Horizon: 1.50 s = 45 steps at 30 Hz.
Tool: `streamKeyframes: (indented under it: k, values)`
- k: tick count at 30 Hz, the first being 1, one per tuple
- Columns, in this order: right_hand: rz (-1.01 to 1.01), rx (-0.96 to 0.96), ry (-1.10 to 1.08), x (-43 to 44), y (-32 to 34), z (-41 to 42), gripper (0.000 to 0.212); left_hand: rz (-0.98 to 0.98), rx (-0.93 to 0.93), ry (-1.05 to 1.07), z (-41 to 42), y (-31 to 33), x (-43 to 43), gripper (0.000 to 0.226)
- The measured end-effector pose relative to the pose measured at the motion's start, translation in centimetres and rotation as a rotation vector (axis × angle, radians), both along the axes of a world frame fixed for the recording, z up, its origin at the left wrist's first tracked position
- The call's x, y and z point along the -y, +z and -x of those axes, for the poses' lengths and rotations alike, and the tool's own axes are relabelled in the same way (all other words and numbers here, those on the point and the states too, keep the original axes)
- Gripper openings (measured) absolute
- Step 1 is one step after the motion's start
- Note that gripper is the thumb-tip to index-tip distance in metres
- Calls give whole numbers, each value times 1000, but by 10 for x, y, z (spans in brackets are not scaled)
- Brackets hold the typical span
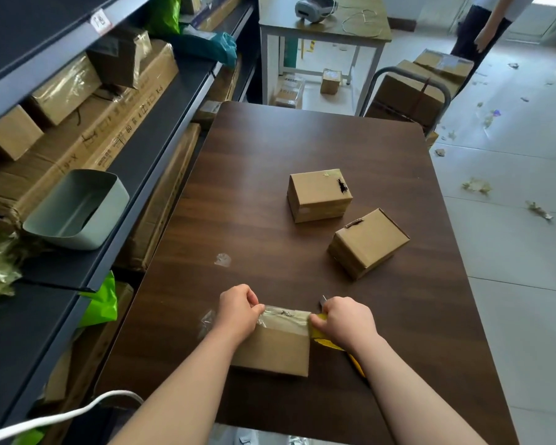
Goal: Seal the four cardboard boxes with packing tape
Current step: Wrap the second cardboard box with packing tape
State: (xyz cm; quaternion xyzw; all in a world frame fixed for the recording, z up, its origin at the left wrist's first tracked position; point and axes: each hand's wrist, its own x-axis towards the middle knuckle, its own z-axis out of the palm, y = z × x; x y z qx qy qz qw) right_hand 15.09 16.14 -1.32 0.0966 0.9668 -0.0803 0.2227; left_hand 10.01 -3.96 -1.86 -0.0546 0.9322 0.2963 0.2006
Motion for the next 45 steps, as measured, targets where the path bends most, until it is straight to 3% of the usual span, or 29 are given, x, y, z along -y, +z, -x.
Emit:
streamKeyframes:
  k: [6,10,13,17,20,24,29,33,35,37,40,45]
  values:
    - [6,-2,-17,0,-2,-1,44,-34,-66,-1,-4,-2,2,31]
    - [15,1,-35,-1,-2,-3,45,-40,-93,-108,-5,-3,10,17]
    - [24,5,-44,-1,-2,-4,45,6,-189,-190,-12,0,12,19]
    - [36,-2,-83,-1,-4,-6,44,150,-491,-630,-33,-13,3,35]
    - [63,-5,-121,0,-6,-8,44,256,-275,-799,-44,-22,2,53]
    - [91,2,-162,1,-7,-10,45,304,-211,-794,-49,-21,2,62]
    - [105,8,-171,1,-6,-9,45,350,-201,-806,-53,-24,-1,56]
    - [120,16,-183,1,-7,-12,47,377,-195,-789,-54,-23,1,75]
    - [126,29,-204,0,-6,-11,46,427,-188,-778,-56,-21,-2,69]
    - [142,49,-219,0,-6,-13,44,489,-166,-710,-57,-24,-3,60]
    - [194,65,-278,3,-10,-21,42,508,-302,-500,-58,-14,-3,68]
    - [223,-11,-392,13,-17,-35,47,454,-122,-511,-64,-17,-8,81]
